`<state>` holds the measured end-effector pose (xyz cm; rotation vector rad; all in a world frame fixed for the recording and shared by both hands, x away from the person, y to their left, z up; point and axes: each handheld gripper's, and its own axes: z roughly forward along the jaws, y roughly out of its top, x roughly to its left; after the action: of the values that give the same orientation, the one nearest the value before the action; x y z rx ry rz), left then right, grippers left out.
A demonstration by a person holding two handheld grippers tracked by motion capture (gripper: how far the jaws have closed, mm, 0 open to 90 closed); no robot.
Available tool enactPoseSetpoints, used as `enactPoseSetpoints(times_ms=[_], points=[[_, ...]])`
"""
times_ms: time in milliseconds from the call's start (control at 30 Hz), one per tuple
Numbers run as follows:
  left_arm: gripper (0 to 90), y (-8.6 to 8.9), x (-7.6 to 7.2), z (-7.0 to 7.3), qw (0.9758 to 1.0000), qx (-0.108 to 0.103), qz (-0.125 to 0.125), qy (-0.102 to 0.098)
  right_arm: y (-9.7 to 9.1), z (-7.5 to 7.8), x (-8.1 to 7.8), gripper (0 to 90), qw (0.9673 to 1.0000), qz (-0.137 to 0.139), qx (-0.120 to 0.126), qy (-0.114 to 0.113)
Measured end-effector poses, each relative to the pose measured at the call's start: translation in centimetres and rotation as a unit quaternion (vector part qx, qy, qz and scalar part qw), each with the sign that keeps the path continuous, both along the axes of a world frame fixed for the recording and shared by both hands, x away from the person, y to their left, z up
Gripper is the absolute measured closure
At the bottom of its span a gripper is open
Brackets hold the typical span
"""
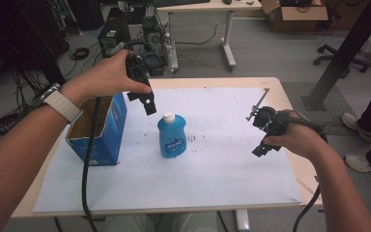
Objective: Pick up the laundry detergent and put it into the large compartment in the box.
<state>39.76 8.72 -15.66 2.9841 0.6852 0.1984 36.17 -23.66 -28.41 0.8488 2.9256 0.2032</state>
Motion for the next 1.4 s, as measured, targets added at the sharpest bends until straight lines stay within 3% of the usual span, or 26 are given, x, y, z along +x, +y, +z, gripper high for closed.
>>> enactPoseSetpoints(times_ms=[800,1200,1400], points=[[7.1,-3.0,0.4,0.3,0.9998,-0.008,0.017,0.006,-0.3,0.1,0.0,9.6,1.0,0.004,0.003,-0.002],[6.7,-4.3,0.9,-0.5,0.9997,-0.001,0.025,0.006,-0.5,-0.1,-0.1,9.6,1.0,0.003,0.002,-0.002],[6.7,-5.1,1.1,-1.8,0.9995,0.008,0.03,0.006,-0.5,0.0,0.0,9.5,1.0,0.005,0.004,-0.003]])
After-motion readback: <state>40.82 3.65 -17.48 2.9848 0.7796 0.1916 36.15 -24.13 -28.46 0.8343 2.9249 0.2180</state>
